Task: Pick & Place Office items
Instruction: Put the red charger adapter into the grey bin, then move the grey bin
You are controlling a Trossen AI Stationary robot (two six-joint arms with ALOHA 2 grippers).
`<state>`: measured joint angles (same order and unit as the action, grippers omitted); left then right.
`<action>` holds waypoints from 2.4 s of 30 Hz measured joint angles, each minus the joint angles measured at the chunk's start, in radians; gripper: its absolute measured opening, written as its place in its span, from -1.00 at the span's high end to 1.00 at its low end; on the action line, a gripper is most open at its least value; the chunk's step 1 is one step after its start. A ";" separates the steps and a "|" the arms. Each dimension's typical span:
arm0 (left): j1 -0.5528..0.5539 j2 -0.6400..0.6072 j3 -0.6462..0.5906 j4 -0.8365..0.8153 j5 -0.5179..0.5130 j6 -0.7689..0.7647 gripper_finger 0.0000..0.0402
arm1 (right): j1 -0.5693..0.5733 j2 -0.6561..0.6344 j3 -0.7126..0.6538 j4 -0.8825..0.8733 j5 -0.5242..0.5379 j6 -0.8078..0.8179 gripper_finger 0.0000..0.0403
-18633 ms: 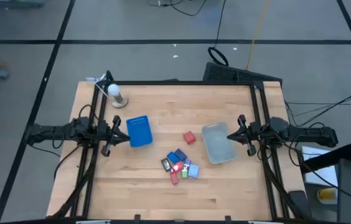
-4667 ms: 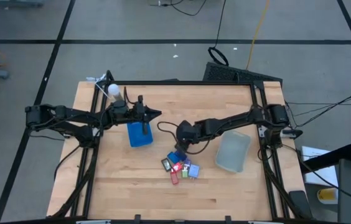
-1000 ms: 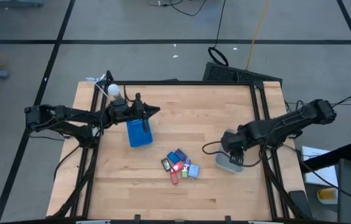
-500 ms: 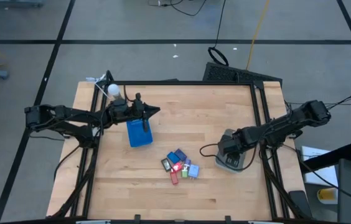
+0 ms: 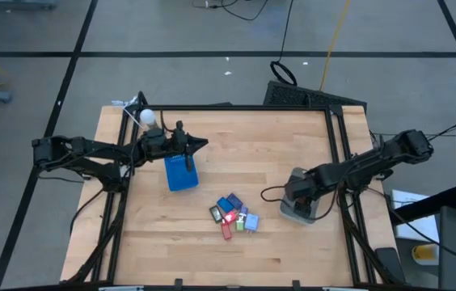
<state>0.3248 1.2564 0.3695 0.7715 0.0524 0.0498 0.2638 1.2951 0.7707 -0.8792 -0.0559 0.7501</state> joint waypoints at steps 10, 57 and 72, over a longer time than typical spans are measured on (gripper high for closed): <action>0.000 0.000 0.000 0.000 0.002 -0.003 0.85 | 0.047 -0.226 0.000 0.080 0.223 0.102 -0.72; -0.001 0.000 0.000 -0.006 0.002 -0.005 0.85 | 0.203 0.035 0.092 0.118 0.027 0.244 -0.18; -0.001 0.000 0.000 -0.005 0.002 -0.013 0.85 | 0.097 0.086 0.091 -0.024 0.031 -0.223 0.86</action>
<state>0.3241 1.2564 0.3695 0.7666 0.0544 0.0364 0.3611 1.3816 0.8619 -0.9028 -0.0249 0.5275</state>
